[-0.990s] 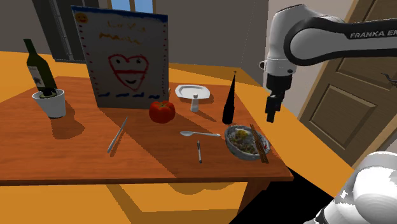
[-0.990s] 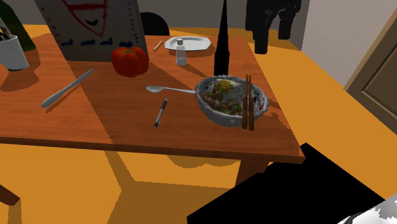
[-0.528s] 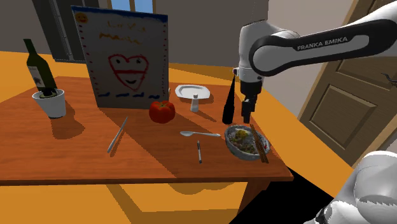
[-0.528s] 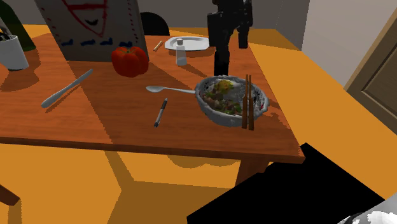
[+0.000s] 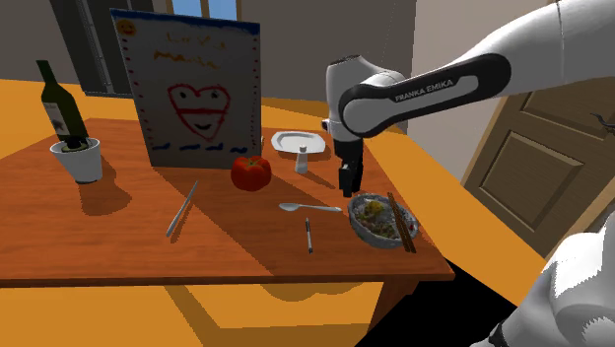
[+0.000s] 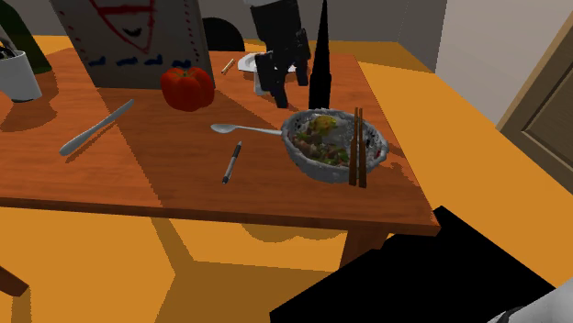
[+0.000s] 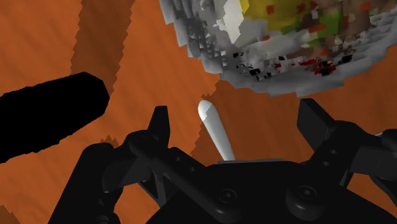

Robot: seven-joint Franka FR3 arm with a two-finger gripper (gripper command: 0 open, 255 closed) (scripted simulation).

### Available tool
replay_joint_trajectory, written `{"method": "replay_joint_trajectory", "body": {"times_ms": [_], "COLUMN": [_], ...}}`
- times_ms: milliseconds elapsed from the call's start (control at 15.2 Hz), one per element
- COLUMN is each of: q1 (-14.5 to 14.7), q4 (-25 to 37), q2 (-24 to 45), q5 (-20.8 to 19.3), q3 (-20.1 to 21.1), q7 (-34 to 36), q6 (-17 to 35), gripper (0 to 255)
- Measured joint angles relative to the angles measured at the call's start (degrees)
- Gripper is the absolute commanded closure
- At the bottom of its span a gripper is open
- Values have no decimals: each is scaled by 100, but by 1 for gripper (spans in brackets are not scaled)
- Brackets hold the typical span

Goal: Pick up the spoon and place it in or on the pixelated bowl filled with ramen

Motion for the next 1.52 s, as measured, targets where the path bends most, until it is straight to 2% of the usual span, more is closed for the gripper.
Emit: {"method": "replay_joint_trajectory", "body": {"times_ms": [594, 1122, 1518], "q1": [273, 261, 257], "q4": [1417, 1186, 1156], "q2": [1790, 2056, 2069], "q5": [-474, -590, -598], "q3": [218, 189, 184], "q7": [-307, -254, -249], "q6": [331, 822, 868], "gripper": [0, 0, 0]}}
